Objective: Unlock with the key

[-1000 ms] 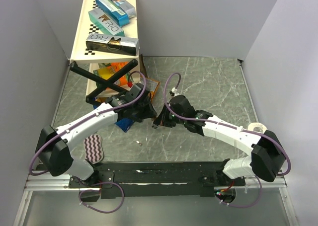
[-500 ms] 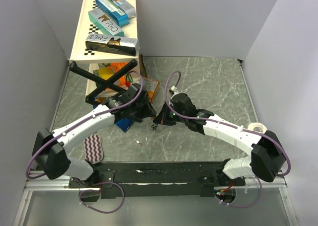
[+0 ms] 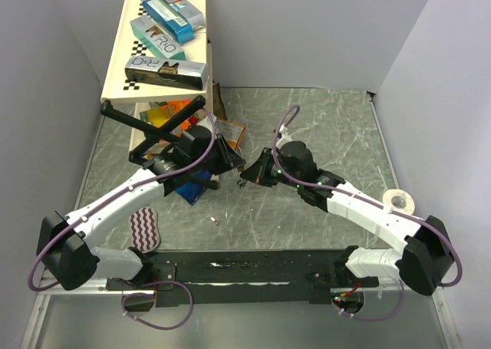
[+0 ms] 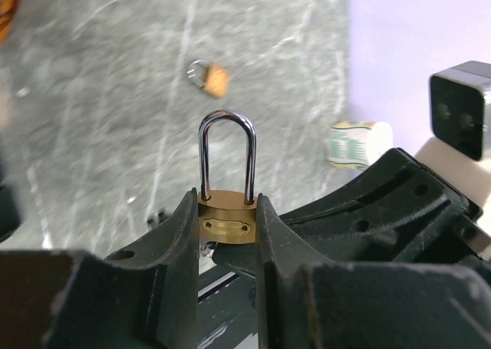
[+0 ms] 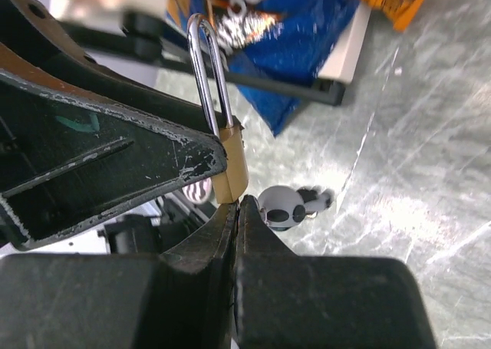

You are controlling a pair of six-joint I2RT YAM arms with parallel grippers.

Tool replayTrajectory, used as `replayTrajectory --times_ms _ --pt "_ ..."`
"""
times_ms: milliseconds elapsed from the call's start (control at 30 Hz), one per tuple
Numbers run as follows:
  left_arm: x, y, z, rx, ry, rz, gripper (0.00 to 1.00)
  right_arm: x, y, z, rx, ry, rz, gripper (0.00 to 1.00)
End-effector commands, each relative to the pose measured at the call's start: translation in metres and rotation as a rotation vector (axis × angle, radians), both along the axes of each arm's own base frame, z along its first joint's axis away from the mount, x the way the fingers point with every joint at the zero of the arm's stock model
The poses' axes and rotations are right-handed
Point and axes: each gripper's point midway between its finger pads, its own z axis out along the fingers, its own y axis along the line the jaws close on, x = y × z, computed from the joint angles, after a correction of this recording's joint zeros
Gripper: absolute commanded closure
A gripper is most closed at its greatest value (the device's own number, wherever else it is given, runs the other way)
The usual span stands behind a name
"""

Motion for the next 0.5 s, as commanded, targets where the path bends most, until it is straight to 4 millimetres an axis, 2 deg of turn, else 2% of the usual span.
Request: replayTrajectory --times_ms 0,467 --pt "-0.046 -0.023 0.024 -0.118 -0.006 -0.242 0.99 0.045 -0.016 0.109 0.246 -0.315 -0.190 1.00" --pt "-0.055 -0.027 0.041 -0.181 -0.061 -0.300 0.99 0.034 -0.030 0.116 0.292 -0.327 -0.191 1.00"
